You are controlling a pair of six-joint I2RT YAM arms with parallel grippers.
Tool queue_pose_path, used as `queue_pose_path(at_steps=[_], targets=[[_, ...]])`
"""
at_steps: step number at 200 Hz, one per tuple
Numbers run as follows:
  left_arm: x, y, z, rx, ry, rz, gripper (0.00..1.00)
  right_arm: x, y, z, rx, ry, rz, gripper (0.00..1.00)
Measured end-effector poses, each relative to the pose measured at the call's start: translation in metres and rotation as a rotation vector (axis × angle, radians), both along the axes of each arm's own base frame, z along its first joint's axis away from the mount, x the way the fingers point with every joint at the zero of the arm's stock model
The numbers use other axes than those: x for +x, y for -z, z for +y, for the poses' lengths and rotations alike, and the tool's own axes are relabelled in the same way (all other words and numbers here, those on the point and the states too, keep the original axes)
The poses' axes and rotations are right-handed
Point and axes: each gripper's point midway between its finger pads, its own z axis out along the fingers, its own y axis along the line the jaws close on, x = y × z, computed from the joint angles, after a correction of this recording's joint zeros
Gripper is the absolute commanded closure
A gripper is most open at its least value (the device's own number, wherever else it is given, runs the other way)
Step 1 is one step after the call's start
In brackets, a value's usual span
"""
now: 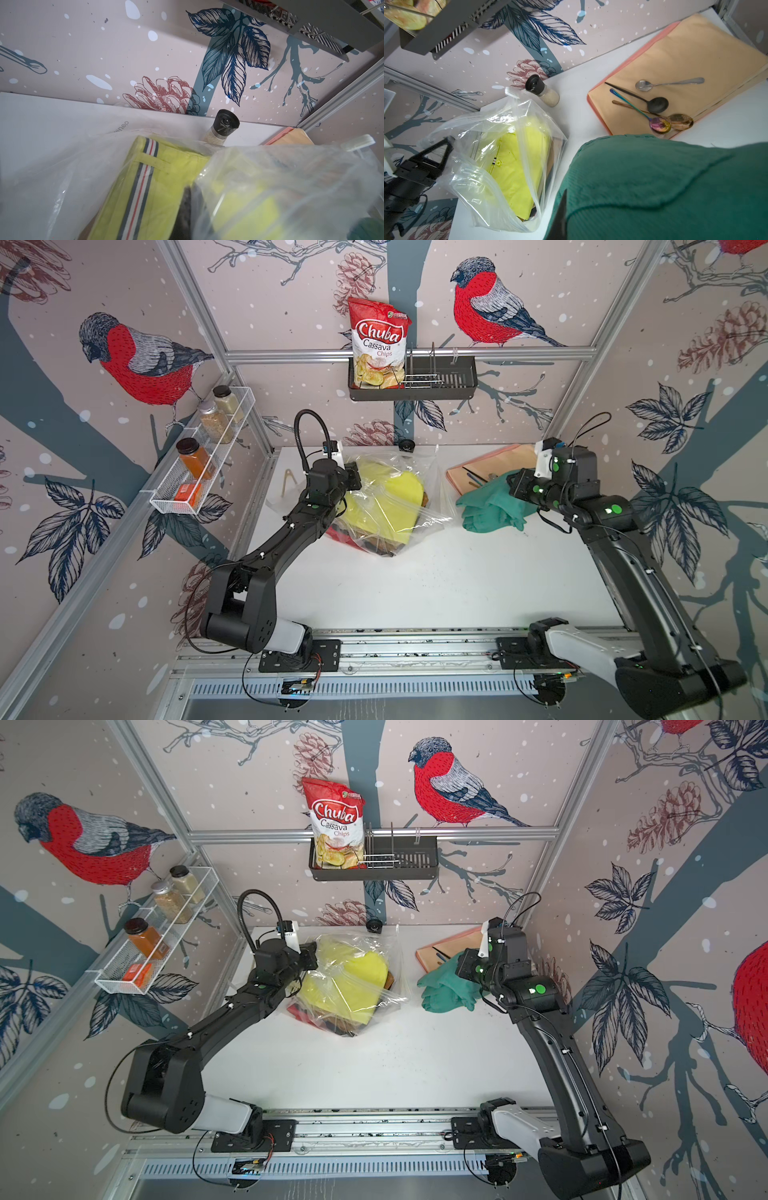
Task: Take the trousers out of the vacuum bag
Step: Adjust the vacuum bag at the center of the board.
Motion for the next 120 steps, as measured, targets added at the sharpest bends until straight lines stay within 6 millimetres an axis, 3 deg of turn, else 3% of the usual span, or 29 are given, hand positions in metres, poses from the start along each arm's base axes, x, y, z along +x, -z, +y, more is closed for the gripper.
queue_pose_path(at_steps=[51, 120], targets=[[0.008, -0.039, 0.029, -0.018, -0.055, -0.04, 1.0, 0.001, 0.021, 0.013, 0.041, -0.036, 0.03, 1.0], [-0.021, -0.085, 0.084, -0.02, -0.186, -0.115, 1.0, 0.023, 0.034, 0.052, 0.078, -0.131, 0.021, 1.0]])
